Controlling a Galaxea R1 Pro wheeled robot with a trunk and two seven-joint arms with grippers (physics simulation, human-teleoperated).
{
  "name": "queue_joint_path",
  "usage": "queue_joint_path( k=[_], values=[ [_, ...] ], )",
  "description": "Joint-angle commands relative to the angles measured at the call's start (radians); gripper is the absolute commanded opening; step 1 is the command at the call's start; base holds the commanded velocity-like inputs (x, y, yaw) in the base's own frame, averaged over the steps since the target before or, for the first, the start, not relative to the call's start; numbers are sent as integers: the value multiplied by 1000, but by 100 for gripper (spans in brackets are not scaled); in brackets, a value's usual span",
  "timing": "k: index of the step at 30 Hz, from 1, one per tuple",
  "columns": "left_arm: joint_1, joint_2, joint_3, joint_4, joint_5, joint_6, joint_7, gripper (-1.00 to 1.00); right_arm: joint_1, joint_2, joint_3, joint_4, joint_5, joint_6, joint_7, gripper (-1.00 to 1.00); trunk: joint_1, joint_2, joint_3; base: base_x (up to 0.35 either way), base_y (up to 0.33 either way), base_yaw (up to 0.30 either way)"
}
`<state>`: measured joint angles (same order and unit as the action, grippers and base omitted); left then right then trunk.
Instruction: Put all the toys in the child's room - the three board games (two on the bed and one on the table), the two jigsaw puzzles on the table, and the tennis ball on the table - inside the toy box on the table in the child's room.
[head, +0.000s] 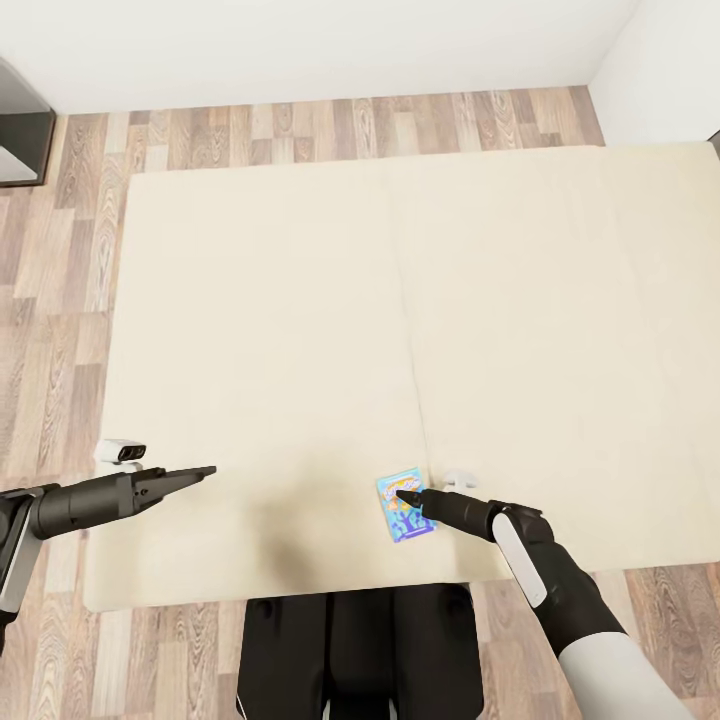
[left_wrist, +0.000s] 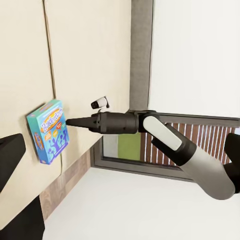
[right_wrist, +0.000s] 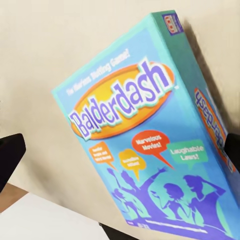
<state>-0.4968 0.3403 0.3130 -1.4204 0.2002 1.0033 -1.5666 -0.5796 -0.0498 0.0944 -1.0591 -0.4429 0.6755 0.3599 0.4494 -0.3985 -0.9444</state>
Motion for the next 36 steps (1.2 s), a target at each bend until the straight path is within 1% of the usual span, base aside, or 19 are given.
queue_joint_path(
  k=[1,10,29,36],
  values=[
    [0,0,0,0,-1,11,-4,100,0,-1,1,-1,-2,4,1,100,1,-2,-1,0,52,0],
    [0,0,16,0,-1,11,-4,100,0,-1,1,-1,-2,4,1,100,1,-2,-1,0,12,0],
    [0,0,17,0,-1,12,-4,100,0,0,1,-1,-2,4,1,100,1,-2,-1,-8,21,0],
    [0,0,17,0,-1,12,-4,100,0,0,2,-1,-2,4,1,100,1,-2,-1,-36,84,0]
  ],
)
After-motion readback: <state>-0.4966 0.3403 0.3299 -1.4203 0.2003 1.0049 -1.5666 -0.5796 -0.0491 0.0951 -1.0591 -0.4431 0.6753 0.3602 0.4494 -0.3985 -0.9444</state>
